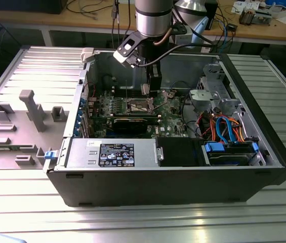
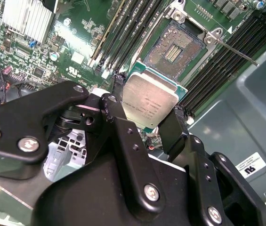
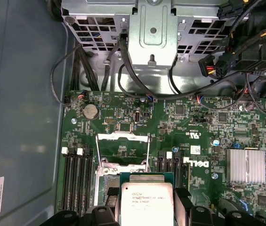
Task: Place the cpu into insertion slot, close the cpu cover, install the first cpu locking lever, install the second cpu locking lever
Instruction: 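Place the cpu into insertion slot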
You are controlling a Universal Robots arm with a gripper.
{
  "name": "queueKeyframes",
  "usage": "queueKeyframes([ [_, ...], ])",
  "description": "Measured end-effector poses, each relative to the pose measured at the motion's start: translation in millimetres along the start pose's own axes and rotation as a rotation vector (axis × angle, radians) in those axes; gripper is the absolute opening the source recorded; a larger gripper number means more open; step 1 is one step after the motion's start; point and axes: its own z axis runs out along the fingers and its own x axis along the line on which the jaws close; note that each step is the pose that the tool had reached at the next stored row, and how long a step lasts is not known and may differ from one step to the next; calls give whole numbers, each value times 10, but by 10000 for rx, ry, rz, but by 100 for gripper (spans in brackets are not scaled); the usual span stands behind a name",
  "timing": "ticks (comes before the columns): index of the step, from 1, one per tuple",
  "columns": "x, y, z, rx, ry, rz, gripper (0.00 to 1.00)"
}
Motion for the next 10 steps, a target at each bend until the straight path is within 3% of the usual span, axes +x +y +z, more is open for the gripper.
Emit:
queueKeyframes([
  [5, -1, -17, 94, 0, -1, 12, 55],
  [10, -2, -25, 171, -10, -44, 510, 55],
])
